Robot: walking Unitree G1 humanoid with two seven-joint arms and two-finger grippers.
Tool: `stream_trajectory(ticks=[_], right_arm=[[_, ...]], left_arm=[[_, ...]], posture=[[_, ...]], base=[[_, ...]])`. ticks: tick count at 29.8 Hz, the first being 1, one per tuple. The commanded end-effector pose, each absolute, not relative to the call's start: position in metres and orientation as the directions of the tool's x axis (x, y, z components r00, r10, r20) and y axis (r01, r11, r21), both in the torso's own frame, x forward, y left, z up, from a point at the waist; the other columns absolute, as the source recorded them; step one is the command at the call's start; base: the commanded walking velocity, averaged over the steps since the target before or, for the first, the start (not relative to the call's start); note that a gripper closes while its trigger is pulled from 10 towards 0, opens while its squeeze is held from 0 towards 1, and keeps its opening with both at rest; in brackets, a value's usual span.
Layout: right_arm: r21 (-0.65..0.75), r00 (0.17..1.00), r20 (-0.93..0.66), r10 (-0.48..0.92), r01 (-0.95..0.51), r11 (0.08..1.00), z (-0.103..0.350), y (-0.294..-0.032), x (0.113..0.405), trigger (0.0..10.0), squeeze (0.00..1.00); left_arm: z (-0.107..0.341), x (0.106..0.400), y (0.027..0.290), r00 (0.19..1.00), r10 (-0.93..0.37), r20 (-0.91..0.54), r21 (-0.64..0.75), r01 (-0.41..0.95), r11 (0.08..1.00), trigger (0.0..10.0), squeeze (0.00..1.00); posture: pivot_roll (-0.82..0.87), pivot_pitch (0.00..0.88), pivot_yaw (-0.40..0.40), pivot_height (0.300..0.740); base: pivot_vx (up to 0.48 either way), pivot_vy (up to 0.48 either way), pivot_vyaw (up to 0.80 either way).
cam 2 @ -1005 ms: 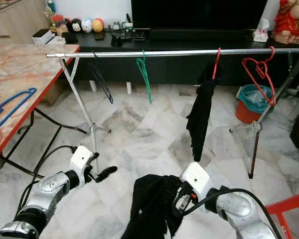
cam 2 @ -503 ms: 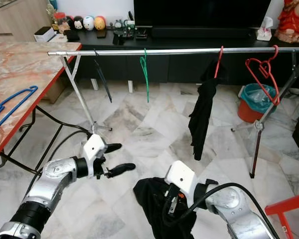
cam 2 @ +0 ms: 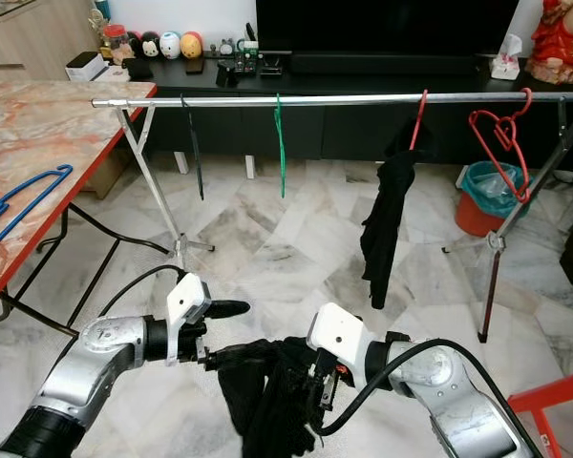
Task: Hang hanger
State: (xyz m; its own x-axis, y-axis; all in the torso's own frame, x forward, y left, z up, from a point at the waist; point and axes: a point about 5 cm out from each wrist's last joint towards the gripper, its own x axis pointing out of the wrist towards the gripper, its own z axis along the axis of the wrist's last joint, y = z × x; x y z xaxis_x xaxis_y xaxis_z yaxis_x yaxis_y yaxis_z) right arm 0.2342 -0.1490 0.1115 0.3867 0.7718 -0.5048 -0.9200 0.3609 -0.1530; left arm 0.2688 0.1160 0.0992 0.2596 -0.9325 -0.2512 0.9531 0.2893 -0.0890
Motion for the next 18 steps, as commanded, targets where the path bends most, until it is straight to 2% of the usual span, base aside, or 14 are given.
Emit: stream_trajectory(ticks=[1, 7, 8, 9, 10, 18], right_arm=[[-0.181, 0.379, -0.499, 0.779, -0.925, 0.334, 0.116, -0.147, 0.237, 10.0, 0.00], [-0.201, 0.371, -0.474, 0.798, -0.928, 0.312, 0.124, -0.139, 0.239, 10.0, 0.00], [-0.207, 0.364, -0.462, 0.809, -0.931, 0.300, 0.128, -0.136, 0.239, 10.0, 0.00], [-0.208, 0.360, -0.457, 0.813, -0.932, 0.296, 0.129, -0.134, 0.239, 10.0, 0.00], [-0.209, 0.356, -0.452, 0.818, -0.934, 0.291, 0.130, -0.133, 0.239, 10.0, 0.00], [-0.202, 0.274, -0.420, 0.865, -0.958, 0.205, 0.140, -0.120, 0.229, 10.0, 0.00]], left_arm=[[0.103, 0.263, 0.115, 0.212, -0.945, -0.250, -0.109, 0.964, 0.244, 10.0, 1.00], [0.106, 0.261, 0.113, 0.204, -0.943, -0.261, -0.103, 0.966, 0.238, 10.0, 1.00], [0.108, 0.265, 0.111, 0.236, -0.934, -0.268, -0.056, 0.964, 0.260, 10.0, 1.00], [0.107, 0.266, 0.110, 0.247, -0.930, -0.272, -0.043, 0.962, 0.269, 10.0, 0.40], [0.107, 0.266, 0.110, 0.246, -0.930, -0.274, -0.048, 0.962, 0.269, 10.0, 0.00], [0.109, 0.266, 0.104, 0.226, -0.936, -0.269, -0.064, 0.966, 0.251, 10.0, 0.00]], posture=[[0.02, 0.000, 0.009, 0.740], [0.02, 0.000, 0.012, 0.740], [0.03, 0.000, 0.013, 0.740], [0.03, 0.001, 0.014, 0.740], [0.03, 0.002, 0.014, 0.740], [0.02, 0.006, 0.018, 0.740]], base=[[0.000, 0.000, 0.00], [0.000, 0.000, 0.00], [0.000, 0.000, 0.00], [0.000, 0.000, 0.00], [0.000, 0.000, 0.00], [0.000, 0.000, 0.00]])
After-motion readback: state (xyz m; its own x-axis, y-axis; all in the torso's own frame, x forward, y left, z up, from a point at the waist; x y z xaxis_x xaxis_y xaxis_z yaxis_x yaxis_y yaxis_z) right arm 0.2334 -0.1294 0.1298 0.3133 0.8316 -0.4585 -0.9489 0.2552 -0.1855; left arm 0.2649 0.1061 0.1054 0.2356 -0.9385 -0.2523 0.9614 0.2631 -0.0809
